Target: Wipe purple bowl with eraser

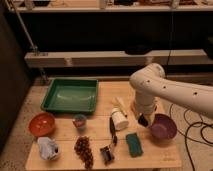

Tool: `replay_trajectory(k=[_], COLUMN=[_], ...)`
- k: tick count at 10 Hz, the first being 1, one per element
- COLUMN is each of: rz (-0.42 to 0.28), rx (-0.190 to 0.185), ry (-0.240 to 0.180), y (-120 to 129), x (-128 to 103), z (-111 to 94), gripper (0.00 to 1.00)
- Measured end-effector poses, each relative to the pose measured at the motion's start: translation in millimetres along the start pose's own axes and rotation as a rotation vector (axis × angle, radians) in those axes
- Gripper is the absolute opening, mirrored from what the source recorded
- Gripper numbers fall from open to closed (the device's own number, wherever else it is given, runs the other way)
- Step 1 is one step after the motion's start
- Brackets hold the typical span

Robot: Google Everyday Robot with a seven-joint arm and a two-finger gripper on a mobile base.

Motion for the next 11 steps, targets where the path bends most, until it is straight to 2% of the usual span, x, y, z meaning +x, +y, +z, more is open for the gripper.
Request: replay_trajectory(k=[3, 5, 7, 8, 9, 11], rz=[0.001, 0.045, 0.125, 0.15, 0.201, 0.247], rx=[-0.004, -0.014, -0.012, -0.001, 0.016, 0.031], ry=[0.0, 0.006, 0.006, -0.009, -0.038, -0.062], y=[-1.6, 2.3, 27.4, 41.0, 70.4, 94.2], x=[-0.6, 6.6, 29.5, 39.7, 60.2, 76.8], z=[0.1, 1.6, 3.4, 5.3, 10.5, 16.1], gripper=[0.0, 0.0, 0.0, 0.0, 0.0, 0.0])
